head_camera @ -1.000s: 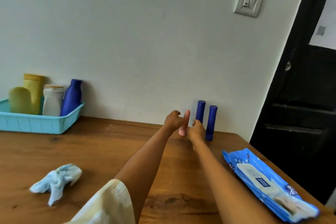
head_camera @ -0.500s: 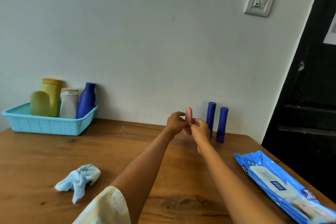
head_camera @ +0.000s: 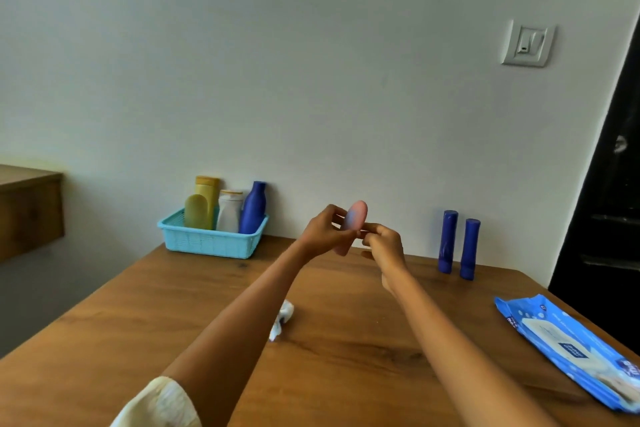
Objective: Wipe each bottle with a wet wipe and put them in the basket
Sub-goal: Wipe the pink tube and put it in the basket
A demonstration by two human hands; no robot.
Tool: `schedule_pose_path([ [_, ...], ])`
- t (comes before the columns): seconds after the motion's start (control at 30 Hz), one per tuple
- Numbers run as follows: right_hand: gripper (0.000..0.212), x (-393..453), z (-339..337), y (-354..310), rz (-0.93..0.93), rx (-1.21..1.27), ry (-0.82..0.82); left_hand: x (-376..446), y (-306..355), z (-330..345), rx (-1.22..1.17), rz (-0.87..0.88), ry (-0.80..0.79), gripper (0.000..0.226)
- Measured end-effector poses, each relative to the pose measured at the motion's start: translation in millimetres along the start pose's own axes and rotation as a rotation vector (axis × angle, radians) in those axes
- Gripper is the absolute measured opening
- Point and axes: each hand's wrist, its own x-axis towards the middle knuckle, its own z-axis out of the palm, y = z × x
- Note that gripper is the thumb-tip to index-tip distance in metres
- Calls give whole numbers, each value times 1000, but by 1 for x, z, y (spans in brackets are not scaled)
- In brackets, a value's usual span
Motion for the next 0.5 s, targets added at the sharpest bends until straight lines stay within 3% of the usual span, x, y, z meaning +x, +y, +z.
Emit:
schedule_pose_path([
  [0.2,27,-41,34,-10,11,-109,-87,-52,-26,-58,-255,-61,192,36],
  [0.33,19,-78,54,4,-147,-431,-443,-91,-47,-92,-512,-170,294,31],
  [0.4,30,-89,61,5,-252,-602,-565,-106,-56,-105,-547,-222,277,28],
  [0.5,48,-100,70,-1,-267,-715,-637,-125,-64,-113,-570,-260,291,28],
])
